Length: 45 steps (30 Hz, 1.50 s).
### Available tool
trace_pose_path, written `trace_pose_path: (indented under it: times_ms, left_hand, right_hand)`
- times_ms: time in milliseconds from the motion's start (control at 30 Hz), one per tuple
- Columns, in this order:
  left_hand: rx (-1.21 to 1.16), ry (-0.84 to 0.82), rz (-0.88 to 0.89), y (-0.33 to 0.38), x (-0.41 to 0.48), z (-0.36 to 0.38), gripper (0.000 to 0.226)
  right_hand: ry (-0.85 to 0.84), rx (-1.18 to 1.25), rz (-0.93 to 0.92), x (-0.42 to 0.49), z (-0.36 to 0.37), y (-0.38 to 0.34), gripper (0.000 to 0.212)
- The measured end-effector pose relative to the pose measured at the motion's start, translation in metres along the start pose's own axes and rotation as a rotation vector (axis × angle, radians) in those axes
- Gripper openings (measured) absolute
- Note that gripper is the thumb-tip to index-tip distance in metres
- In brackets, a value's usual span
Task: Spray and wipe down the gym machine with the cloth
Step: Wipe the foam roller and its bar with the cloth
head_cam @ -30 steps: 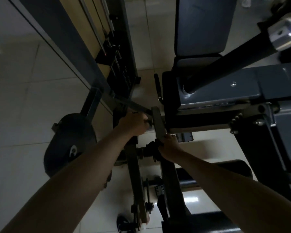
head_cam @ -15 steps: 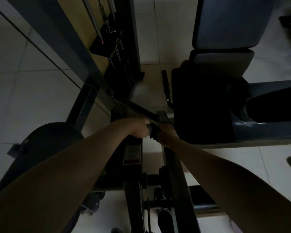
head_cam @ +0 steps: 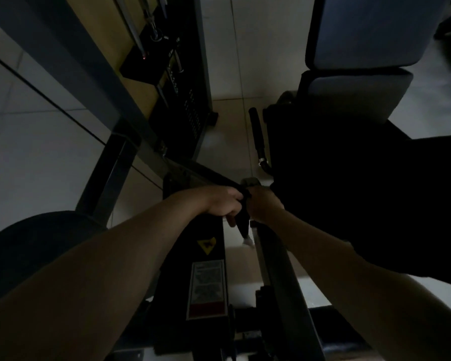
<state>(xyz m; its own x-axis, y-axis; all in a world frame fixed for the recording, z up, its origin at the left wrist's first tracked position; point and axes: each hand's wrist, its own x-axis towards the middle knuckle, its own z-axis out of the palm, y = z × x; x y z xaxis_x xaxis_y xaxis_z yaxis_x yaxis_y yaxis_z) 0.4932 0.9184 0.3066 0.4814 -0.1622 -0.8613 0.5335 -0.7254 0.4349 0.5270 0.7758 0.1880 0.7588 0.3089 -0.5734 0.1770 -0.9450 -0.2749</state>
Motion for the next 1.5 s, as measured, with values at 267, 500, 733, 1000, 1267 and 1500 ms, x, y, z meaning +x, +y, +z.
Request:
trace_pose_path:
  times_ms: [267,500,733,1000,1267,1500]
  left_hand:
    - [-0.041,-0.107,-0.003,-0.002,0.041,0.004,0.067]
    - [0.054,0.016,-0.053,-0.004,0.033,0.006,0.027]
    - [0.082,-0.002,-0.098,-0.009,0.042,0.007,0.031]
    - [0.014,0.053,-0.137,-0.001,0.007,0.010,0.038]
    - [0.014,0.228,-0.128,0.008,-0.035,0.025,0.034]
    - [0.038,0.260,-0.120,0.006,-0.018,0.021,0.037]
  right_hand:
    - [-0.046,-0.146,-0.072,0.041,0.003,0.000,0.042]
    - [0.025,-0.300,0.093,-0.006,-0.002,-0.016,0.040]
    - [-0.095,-0.186,0.024,0.048,-0.004,-0.011,0.035]
    - [0.037,-0.285,0.073,-0.009,0.003,-0.019,0.030]
    - [0.045,-0.227,0.107,-0.068,-0.011,-0.033,0.037]
    - [-0.102,-0.151,0.133,-0.016,0.003,-0.015,0.053]
